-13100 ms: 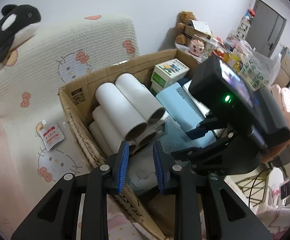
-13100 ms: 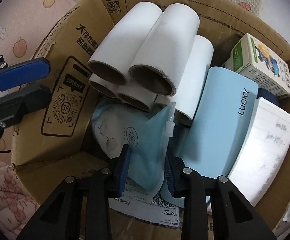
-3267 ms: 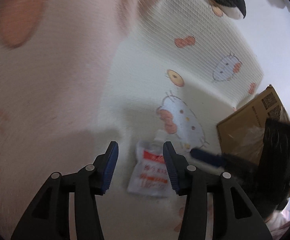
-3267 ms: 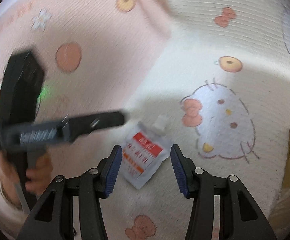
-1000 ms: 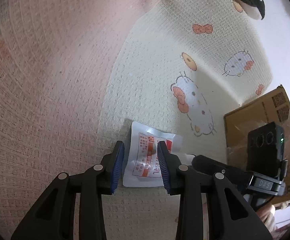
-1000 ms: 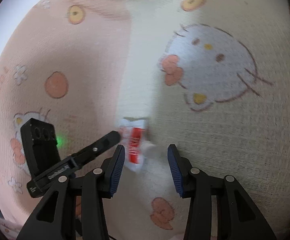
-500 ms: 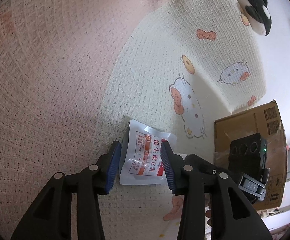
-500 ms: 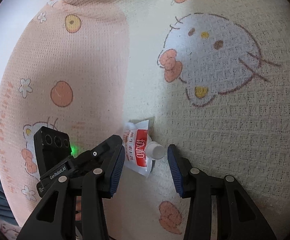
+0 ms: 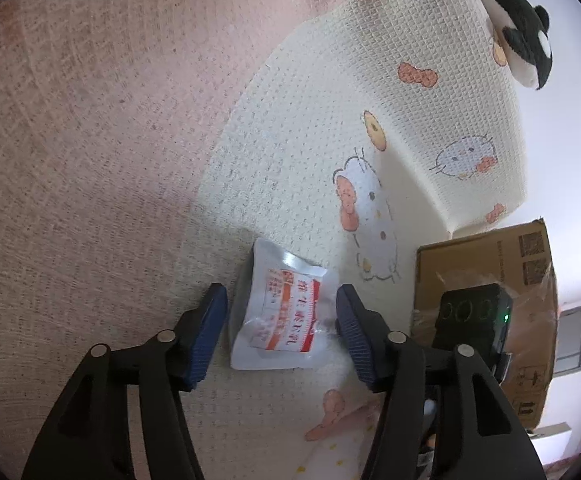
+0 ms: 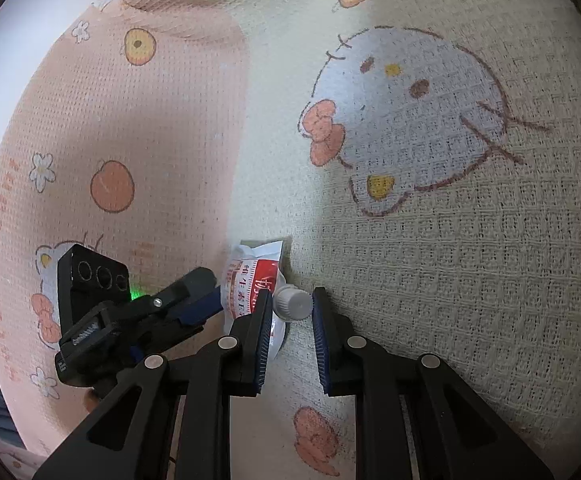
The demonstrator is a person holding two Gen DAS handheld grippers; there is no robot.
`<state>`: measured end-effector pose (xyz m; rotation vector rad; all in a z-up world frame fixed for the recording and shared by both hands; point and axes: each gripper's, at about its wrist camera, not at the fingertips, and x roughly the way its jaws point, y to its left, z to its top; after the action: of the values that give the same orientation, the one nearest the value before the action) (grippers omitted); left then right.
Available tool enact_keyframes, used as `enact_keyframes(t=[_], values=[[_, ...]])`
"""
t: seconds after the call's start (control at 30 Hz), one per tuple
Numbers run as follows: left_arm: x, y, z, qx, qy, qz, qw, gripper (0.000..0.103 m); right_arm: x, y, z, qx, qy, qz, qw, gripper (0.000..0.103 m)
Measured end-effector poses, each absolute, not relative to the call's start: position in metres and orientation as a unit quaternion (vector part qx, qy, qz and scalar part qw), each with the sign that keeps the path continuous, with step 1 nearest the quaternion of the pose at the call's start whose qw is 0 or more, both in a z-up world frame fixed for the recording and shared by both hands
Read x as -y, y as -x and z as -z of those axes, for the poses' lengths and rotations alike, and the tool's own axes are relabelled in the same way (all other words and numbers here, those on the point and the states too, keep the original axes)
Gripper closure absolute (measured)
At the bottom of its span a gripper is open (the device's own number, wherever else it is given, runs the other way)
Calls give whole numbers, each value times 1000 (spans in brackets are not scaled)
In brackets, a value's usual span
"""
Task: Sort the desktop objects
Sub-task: 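Lift the sachet off the cushion with the left tool, then carry the sachet with the left tool over the box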
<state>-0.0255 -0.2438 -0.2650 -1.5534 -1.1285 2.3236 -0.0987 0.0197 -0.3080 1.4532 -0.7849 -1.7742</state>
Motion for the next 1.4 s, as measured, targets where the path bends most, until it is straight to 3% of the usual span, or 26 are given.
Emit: enact_keyframes(t=[0.17, 0.47, 0.7, 1.0, 1.4], values=[[229, 33, 257, 328, 537, -775, 51, 42, -19, 99, 304, 295, -572, 686, 339, 88], [205, 30, 243, 235, 568, -789, 20, 54, 0, 100, 284, 218, -606, 706, 294, 86], [197, 27, 237, 226, 587, -777, 17, 63, 35, 97, 244, 50, -608, 751, 253, 79], [197, 25, 194, 195, 567, -800, 11, 66, 34, 94, 218, 42, -623, 735, 264, 76], [184, 27, 100, 144, 500, -854, 23, 68, 28, 96, 125, -2, -551, 787, 276, 73]])
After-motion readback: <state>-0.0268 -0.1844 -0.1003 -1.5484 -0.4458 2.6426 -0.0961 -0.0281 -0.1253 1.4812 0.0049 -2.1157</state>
